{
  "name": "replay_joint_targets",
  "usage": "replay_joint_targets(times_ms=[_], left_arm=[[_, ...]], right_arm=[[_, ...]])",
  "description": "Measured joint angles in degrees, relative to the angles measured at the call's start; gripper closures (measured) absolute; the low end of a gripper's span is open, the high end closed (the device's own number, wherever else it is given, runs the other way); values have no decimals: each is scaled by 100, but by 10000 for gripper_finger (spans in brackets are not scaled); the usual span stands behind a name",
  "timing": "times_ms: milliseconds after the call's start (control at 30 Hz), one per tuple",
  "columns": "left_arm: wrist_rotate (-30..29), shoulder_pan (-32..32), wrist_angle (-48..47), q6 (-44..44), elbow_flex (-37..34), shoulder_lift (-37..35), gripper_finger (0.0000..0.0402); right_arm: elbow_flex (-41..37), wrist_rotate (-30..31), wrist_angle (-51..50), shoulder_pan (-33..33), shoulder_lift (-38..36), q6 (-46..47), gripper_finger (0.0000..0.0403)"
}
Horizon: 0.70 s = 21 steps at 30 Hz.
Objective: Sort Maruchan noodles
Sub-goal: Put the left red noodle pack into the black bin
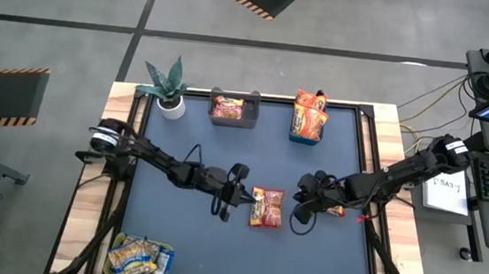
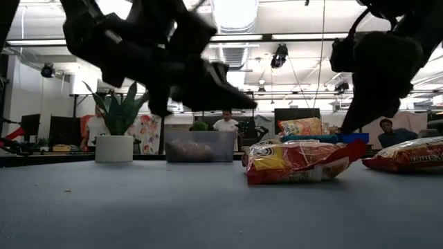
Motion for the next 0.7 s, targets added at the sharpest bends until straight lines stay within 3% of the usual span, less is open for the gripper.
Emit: replay_joint_targets(times_ms=[300,700], left_arm=[[-91,11,268,-98,40,669,402],[-1690,38,-124,-295,55,643,402]], right_arm=[[0,26,793,0,100,-491,369],[4,88,1064,0,153,-531,369]])
